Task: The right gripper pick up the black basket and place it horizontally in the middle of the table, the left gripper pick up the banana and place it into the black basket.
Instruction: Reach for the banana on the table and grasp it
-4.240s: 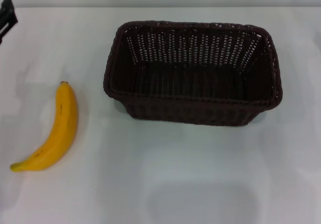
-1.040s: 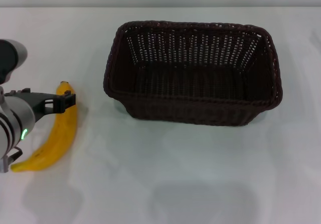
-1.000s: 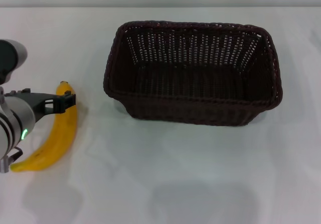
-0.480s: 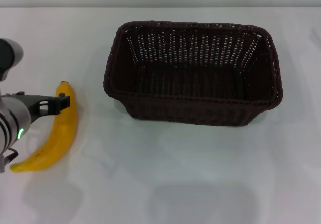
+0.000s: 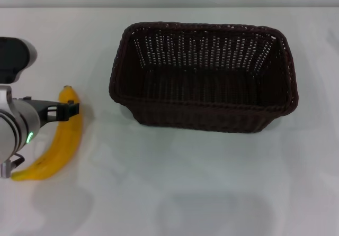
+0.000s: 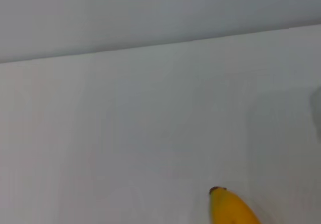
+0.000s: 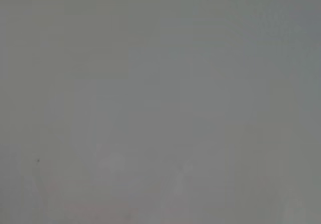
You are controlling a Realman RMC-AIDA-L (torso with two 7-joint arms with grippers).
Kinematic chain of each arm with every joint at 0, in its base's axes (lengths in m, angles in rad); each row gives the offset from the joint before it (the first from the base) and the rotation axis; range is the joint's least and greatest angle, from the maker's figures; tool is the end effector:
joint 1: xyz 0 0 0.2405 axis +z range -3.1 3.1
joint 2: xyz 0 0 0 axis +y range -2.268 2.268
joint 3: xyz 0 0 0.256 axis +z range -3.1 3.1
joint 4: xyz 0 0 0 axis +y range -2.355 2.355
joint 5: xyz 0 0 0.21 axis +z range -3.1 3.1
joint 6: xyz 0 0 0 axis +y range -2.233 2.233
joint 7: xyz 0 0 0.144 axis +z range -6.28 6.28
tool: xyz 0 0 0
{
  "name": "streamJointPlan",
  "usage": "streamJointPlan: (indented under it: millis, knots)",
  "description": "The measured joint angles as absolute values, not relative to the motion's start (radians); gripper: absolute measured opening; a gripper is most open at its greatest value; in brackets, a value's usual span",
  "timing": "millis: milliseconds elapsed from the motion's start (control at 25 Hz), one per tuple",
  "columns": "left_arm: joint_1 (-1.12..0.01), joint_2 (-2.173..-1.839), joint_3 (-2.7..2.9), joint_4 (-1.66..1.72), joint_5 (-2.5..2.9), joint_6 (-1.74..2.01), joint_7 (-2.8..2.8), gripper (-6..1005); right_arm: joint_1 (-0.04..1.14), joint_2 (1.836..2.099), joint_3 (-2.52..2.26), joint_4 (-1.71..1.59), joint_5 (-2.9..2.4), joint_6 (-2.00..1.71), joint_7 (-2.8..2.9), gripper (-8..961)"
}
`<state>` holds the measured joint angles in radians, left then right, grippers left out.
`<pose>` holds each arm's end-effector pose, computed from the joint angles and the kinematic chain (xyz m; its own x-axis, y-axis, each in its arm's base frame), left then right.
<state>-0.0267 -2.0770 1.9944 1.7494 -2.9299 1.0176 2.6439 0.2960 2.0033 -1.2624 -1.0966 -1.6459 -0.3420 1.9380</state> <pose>-0.2260 0.2924 -0.0044 0.5740 0.7183 0.3932 0.5951 -0.0361 -0.8029 0.2917 0.4089 0.1083 0.6501 -0.2585 -0.7145 -0.7523 -0.0872 -0.6530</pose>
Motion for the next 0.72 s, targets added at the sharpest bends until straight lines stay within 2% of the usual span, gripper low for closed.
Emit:
streamJointPlan:
  millis: [720]
  knots:
    - [-0.042, -2.078, 2.074, 1.806, -2.931, 1.151, 2.637, 878, 0.296, 2.003, -1.247, -1.109, -1.644, -0.381, 1.933, 842]
